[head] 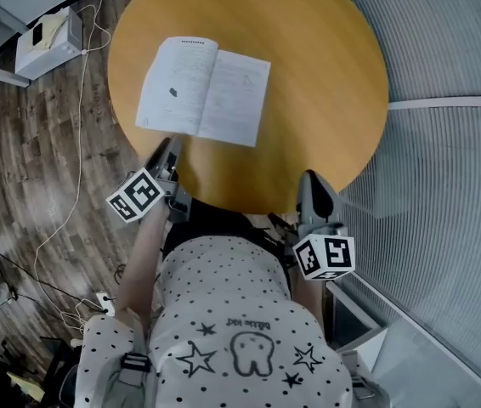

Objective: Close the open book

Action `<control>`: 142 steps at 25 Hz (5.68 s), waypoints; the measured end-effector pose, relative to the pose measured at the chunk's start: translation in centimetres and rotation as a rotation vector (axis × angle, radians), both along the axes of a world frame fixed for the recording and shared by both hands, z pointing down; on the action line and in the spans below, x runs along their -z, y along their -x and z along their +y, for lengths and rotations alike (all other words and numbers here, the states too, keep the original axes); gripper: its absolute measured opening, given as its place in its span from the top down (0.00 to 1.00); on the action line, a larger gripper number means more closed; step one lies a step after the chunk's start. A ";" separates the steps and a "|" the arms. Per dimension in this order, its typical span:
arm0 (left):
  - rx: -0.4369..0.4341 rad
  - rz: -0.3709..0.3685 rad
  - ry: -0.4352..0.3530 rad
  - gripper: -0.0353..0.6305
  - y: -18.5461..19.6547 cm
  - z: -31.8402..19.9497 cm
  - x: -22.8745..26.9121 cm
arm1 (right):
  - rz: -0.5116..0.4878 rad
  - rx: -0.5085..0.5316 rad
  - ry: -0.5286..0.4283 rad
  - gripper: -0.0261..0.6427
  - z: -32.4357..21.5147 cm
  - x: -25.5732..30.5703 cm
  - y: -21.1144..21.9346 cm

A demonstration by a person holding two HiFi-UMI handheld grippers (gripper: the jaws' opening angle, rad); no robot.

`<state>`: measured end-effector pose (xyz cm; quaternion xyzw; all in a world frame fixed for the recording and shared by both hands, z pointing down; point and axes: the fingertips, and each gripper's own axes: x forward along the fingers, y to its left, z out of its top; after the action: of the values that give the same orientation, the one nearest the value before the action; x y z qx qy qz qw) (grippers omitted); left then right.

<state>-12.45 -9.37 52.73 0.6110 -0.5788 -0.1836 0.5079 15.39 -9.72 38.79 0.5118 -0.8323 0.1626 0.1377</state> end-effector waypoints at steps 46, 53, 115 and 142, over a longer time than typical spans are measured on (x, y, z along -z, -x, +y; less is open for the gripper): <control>0.270 0.103 0.050 0.88 7.1 -2.7 -8.6 | 0.005 -0.010 -0.023 0.96 -1.1 -0.2 0.3; 0.183 -0.065 -0.013 0.91 6.2 -2.3 -5.5 | 0.005 -0.014 -0.031 0.95 -0.4 0.8 0.2; -0.297 -0.775 -0.210 0.91 -3.2 -5.7 2.4 | -0.032 -0.221 -0.135 0.95 -0.1 3.2 -6.2; -0.647 -1.110 -0.279 0.91 -10.4 -5.7 1.4 | -0.029 -0.355 -0.054 0.95 1.9 0.3 -11.3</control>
<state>-2.09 -15.07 51.29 0.8183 -0.5126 0.2475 0.0795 26.74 -7.85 38.46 0.6518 -0.7348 0.1695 0.0811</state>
